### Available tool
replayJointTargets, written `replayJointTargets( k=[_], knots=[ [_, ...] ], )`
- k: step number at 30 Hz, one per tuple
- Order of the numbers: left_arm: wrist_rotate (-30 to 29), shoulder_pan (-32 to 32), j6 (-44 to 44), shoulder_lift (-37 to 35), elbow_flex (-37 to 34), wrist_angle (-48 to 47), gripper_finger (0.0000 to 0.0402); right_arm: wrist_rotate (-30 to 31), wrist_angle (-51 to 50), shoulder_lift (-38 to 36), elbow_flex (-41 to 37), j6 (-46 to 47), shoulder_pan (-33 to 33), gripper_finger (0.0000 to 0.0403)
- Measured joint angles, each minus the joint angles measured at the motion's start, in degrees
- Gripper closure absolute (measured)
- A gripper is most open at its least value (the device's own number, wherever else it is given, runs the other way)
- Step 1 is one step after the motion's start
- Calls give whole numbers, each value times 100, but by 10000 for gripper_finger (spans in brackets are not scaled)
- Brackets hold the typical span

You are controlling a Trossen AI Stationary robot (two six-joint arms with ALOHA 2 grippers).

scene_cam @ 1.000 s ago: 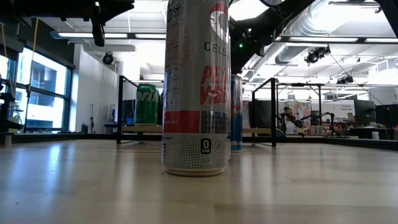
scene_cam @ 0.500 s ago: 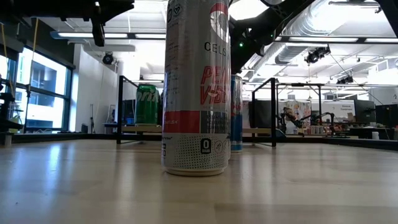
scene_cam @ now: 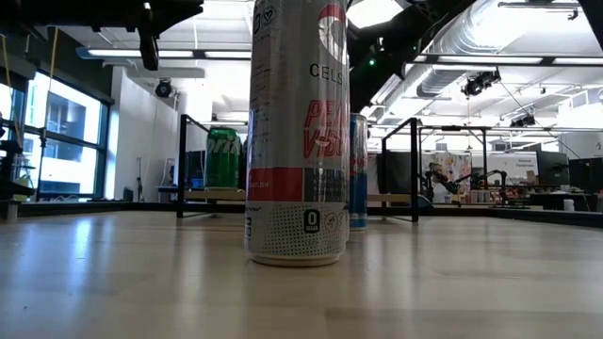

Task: Place canned beverage on shelf
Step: Put the red soda can on the shelf aligned with the red soda can

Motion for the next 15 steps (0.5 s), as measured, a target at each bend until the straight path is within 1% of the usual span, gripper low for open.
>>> replayJointTargets(
  k=[9, 15],
  knots=[
    [2, 0, 2, 0, 0, -2, 400, -227, -1534, -487, 0, -666, 0, 14],
    [1, 0, 2, 0, 0, -1, 400, -245, -2084, -628, -2, -838, 0, 13]
  ],
)
